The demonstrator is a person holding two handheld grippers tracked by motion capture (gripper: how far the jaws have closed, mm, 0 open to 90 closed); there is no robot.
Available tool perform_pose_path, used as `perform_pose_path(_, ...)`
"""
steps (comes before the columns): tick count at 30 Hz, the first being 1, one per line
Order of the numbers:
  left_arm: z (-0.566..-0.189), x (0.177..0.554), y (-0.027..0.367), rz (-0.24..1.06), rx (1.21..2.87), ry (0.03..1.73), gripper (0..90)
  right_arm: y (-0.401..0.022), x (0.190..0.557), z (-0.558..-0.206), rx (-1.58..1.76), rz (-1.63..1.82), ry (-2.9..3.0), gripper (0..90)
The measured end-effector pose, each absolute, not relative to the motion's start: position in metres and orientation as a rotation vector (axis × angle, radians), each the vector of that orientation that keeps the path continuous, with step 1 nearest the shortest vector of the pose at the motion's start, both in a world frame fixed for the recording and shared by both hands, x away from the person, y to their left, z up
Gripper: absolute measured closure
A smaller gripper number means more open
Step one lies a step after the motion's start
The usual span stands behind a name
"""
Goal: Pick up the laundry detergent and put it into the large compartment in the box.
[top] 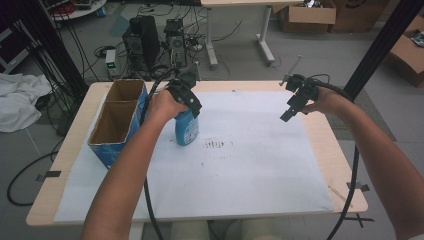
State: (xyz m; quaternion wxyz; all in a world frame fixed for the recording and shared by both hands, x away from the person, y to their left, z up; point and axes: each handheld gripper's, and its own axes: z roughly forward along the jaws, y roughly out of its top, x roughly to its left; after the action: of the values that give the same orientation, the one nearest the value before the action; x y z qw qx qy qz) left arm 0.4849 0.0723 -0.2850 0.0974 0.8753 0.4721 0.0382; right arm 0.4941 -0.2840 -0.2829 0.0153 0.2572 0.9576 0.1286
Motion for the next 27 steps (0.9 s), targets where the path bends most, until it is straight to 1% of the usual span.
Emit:
perform_pose_path(11, -0.2857, 0.4856, 0.0721, 0.118, 2.595, 1.400, 20.5, -0.2849, 0.4943, -0.2825, 0.807, 0.402, 2.978, 18.0)
perform_pose_path(15, -0.2857, 0.4852, 0.0726, 0.118, 2.594, 1.401, 23.3, -0.2844, 0.4943, -0.2829, 0.804, 0.407, 2.979, 18.0)
perform_pose_path(22, -0.2853, 0.4854, 0.0724, 0.121, 2.596, 1.402, 23.7, -0.2836, 0.4942, -0.2825, 0.806, 0.409, 2.980, 18.0)
perform_pose_path(27, -0.2854, 0.4850, 0.0715, 0.120, 2.591, 1.399, 25.7, -0.2841, 0.4941, -0.2823, 0.806, 0.408, 2.979, 18.1)
